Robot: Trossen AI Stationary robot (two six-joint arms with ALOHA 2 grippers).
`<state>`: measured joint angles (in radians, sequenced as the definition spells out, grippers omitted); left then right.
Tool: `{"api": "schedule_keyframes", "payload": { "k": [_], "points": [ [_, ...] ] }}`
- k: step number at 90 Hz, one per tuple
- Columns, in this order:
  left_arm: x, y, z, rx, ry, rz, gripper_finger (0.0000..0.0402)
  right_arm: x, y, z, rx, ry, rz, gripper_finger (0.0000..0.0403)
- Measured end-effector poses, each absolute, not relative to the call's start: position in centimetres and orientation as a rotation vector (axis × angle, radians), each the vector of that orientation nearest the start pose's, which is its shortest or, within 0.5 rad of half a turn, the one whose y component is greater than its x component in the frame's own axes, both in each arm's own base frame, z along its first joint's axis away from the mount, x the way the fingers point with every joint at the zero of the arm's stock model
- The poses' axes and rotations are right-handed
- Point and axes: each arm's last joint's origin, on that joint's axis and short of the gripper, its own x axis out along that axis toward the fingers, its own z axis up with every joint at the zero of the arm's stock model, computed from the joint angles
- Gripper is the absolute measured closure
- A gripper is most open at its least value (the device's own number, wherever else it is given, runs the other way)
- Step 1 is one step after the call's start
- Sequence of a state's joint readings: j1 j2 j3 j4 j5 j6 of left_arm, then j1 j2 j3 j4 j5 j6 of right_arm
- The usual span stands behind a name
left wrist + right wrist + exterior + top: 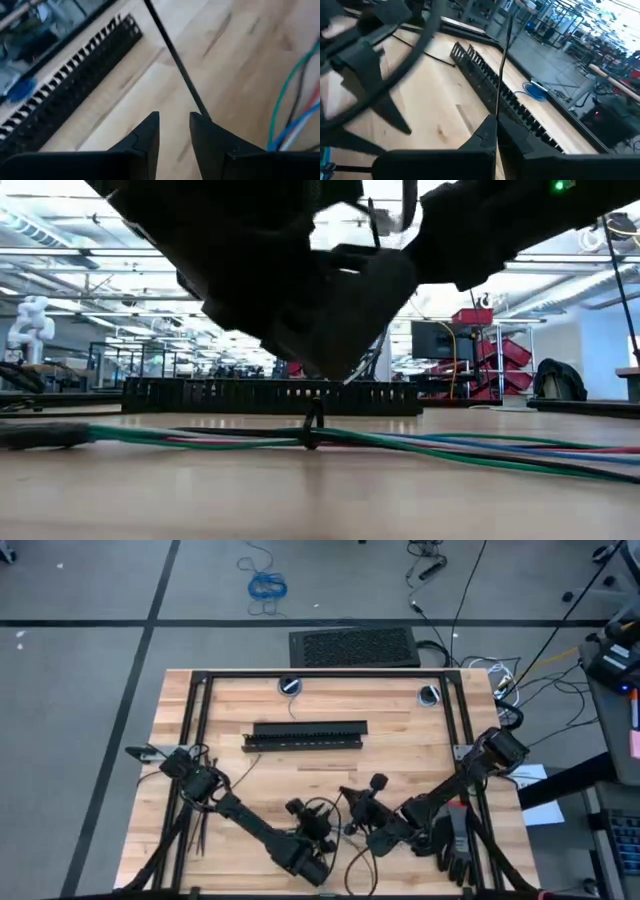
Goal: Ziptie cables
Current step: Wrap the cable wires with zip tie
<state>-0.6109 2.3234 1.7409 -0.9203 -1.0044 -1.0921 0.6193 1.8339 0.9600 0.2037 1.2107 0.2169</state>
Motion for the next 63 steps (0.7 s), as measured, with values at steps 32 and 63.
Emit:
{"api": "schedule_keyframes", "payload": {
  "k": [32,63],
  "points": [
    [36.9,-25.9,12.8,-0.002,0.655,0.708,0.0298,29.9,20.5,17.8,-0.361,0.245,-0.568,0.0403],
    [36.1,-26.9,13.0,0.004,0.596,0.706,0.0337,29.8,21.3,18.6,-0.344,0.204,-0.517,0.0403]
  ]
}}
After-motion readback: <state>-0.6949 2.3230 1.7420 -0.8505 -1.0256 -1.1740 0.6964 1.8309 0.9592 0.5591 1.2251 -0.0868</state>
